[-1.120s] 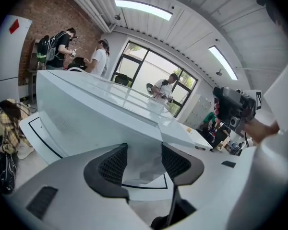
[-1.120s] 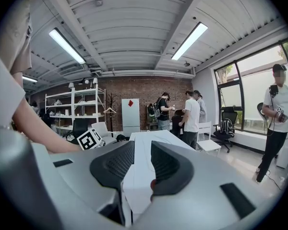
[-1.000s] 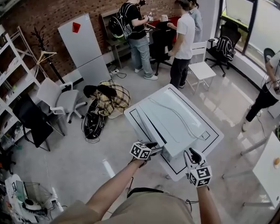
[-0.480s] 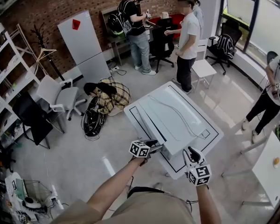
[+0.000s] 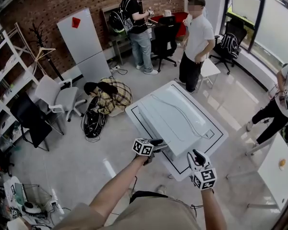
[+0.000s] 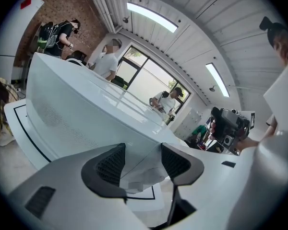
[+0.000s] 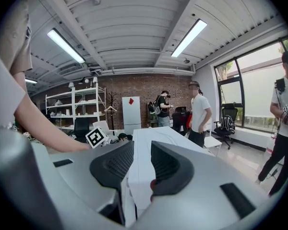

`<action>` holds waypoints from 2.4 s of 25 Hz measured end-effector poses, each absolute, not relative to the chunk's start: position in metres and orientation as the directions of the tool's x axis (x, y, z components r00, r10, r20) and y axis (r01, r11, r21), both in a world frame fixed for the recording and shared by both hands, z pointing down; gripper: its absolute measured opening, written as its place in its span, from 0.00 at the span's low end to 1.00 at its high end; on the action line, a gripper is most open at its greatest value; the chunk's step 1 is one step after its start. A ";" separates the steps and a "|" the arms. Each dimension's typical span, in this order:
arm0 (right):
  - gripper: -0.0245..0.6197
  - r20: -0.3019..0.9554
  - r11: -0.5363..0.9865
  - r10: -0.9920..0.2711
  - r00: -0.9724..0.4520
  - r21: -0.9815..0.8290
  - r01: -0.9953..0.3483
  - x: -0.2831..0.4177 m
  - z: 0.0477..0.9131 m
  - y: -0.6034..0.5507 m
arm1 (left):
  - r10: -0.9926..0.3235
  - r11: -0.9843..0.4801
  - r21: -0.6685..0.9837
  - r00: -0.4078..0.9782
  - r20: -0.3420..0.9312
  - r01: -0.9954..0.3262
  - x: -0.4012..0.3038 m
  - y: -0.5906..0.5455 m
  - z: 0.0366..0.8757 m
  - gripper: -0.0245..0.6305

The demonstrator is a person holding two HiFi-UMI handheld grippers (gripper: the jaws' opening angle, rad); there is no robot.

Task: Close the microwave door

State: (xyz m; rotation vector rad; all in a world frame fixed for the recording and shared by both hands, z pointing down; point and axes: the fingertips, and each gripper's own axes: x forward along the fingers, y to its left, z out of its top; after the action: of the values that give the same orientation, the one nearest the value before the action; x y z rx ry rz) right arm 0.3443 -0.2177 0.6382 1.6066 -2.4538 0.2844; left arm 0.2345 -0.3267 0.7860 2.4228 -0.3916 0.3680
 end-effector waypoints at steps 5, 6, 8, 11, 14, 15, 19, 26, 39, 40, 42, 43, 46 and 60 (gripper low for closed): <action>0.22 0.250 0.387 -0.887 -0.387 -0.051 -0.921 0.336 0.631 -0.217 | -0.221 -0.746 0.534 0.904 0.366 -0.398 0.227 -0.325 0.782 0.39; 0.22 0.249 0.387 -0.888 -0.387 -0.049 -0.921 0.335 0.630 -0.217 | -0.226 -0.750 0.528 0.904 0.363 -0.400 0.225 -0.324 0.780 0.39; 0.22 0.246 0.389 -0.889 -0.387 -0.044 -0.920 0.331 0.627 -0.218 | -0.233 -0.762 0.513 0.907 0.352 -0.395 0.221 -0.320 0.771 0.39; 0.22 0.238 0.387 -0.891 -0.388 -0.050 -0.921 0.325 0.625 -0.217 | -0.239 -0.786 0.489 0.916 0.322 -0.377 0.212 -0.311 0.752 0.39; 0.22 0.223 0.383 -0.893 -0.392 -0.084 -0.920 0.315 0.622 -0.216 | -0.246 -0.809 0.467 0.927 0.283 -0.358 0.193 -0.295 0.728 0.39; 0.22 0.220 0.380 -0.894 -0.391 -0.089 -0.920 0.312 0.621 -0.217 | -0.250 -0.815 0.458 0.929 0.273 -0.354 0.186 -0.291 0.719 0.39; 0.22 0.209 0.368 -0.902 -0.379 -0.090 -0.926 0.299 0.609 -0.220 | -0.288 -0.836 0.419 0.933 0.216 -0.354 0.161 -0.289 0.677 0.39; 0.22 0.156 0.339 -0.924 -0.348 -0.083 -0.937 0.274 0.581 -0.226 | -0.377 -0.865 0.304 0.917 0.133 -0.400 0.116 -0.302 0.602 0.39; 0.22 0.057 0.315 -0.948 -0.312 0.049 -0.948 0.226 0.567 -0.233 | -0.474 -0.854 0.205 0.878 0.068 -0.478 0.035 -0.314 0.559 0.39; 0.22 0.053 0.316 -0.948 -0.313 0.066 -0.946 0.222 0.570 -0.234 | -0.478 -0.850 0.211 0.875 0.074 -0.482 0.030 -0.314 0.564 0.39; 0.22 0.057 0.318 -0.948 -0.314 0.094 -0.943 0.216 0.579 -0.238 | -0.485 -0.841 0.225 0.870 0.088 -0.491 0.021 -0.314 0.575 0.39; 0.22 0.064 0.317 -0.948 -0.312 0.101 -0.943 0.215 0.585 -0.241 | -0.490 -0.837 0.228 0.867 0.094 -0.498 0.018 -0.314 0.581 0.39; 0.22 0.078 0.319 -0.947 -0.312 0.115 -0.941 0.211 0.608 -0.246 | -0.514 -0.824 0.218 0.851 0.103 -0.524 0.011 -0.313 0.601 0.39; 0.22 0.121 0.334 -0.940 -0.318 0.151 -0.930 0.190 0.647 -0.259 | -0.516 -0.793 0.258 0.834 0.196 -0.552 -0.005 -0.317 0.663 0.39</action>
State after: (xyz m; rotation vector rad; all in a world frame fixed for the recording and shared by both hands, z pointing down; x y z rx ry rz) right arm 0.1904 -0.2586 0.6471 1.7101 -2.4079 -0.0786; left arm -0.0048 -0.3173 0.6630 2.7101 -0.8098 0.1655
